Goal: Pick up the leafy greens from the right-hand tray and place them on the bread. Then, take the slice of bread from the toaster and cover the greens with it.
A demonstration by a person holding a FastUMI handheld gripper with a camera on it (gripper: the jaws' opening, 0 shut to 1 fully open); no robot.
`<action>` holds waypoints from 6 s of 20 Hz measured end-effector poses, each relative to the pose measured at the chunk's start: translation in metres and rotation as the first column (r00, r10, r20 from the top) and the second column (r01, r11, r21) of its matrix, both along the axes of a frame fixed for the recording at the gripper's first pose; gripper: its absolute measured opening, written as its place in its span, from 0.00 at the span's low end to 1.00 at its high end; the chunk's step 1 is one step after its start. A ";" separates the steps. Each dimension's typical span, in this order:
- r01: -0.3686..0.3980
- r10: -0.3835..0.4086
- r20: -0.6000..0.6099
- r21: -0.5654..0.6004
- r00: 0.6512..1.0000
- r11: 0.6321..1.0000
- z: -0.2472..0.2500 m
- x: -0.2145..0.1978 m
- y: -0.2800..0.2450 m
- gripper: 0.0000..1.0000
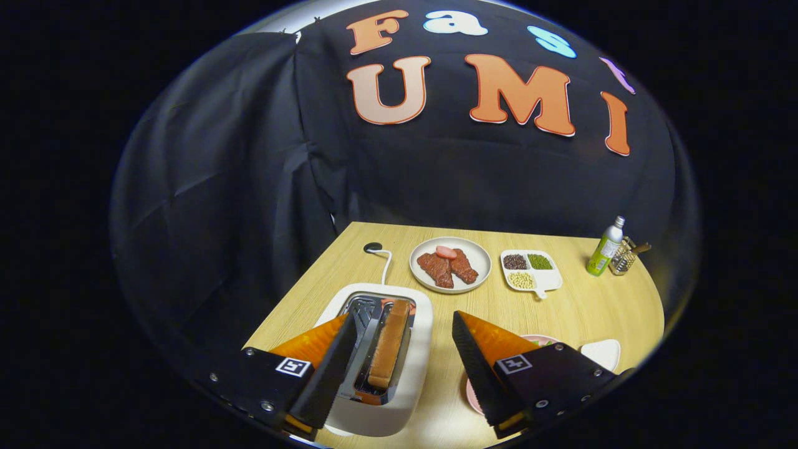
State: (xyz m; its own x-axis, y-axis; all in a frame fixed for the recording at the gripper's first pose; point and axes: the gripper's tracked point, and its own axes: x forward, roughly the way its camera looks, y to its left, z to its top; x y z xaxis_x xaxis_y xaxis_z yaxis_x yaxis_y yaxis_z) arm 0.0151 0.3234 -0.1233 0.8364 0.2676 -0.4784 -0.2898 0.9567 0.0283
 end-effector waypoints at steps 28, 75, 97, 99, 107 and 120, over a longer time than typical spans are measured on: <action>-0.060 0.060 0.002 0.051 0.998 0.997 0.040 -0.010 0.011 0.08; 0.005 0.012 -0.141 0.120 0.990 0.993 -0.075 -0.010 -0.153 0.08; 0.159 -0.149 -0.226 0.030 0.963 0.987 -0.113 0.011 -0.227 0.58; 0.185 -0.179 -0.216 0.010 0.960 0.983 -0.110 0.014 -0.239 0.63; 0.236 -0.242 -0.105 -0.064 0.965 0.970 -0.060 0.027 -0.285 0.98; 0.328 -0.326 0.097 -0.016 0.941 0.944 0.065 0.027 -0.365 0.98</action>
